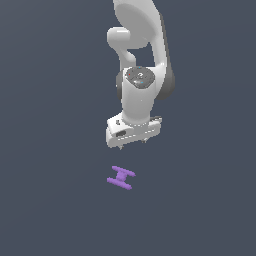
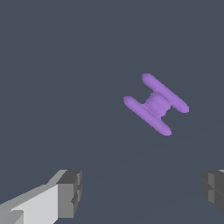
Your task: Pick up the object and move it to a goal position.
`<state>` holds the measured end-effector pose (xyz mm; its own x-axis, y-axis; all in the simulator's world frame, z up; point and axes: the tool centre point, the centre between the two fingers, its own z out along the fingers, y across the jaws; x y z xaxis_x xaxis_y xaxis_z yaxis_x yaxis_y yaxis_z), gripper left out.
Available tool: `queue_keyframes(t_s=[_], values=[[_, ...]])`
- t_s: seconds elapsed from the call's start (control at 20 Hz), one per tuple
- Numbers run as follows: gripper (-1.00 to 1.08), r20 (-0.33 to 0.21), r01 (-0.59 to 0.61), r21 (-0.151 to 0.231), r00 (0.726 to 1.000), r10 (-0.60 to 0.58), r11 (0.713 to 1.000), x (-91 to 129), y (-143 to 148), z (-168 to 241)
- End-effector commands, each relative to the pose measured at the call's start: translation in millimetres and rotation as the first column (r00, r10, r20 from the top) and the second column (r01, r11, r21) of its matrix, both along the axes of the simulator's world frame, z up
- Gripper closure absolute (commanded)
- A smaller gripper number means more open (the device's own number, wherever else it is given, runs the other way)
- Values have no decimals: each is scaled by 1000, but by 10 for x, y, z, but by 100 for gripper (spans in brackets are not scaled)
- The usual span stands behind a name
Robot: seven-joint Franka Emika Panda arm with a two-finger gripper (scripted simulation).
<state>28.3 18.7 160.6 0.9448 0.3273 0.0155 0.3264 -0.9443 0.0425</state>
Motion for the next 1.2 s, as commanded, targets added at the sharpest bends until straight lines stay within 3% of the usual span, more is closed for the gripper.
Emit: queue_keyframes(t_s=[0.0,0.25,0.55,0.85,1.15], values=[[-92,-5,-62,-2,998,62,998,70,-23,-56],[-92,-14,-188,-3,982,188,982,208,-71,-175],[-92,-24,-333,0,943,333,943,363,-136,-325],[-92,-31,-468,7,883,468,883,506,-211,-483],[-92,-34,-591,17,806,591,806,636,-297,-646]])
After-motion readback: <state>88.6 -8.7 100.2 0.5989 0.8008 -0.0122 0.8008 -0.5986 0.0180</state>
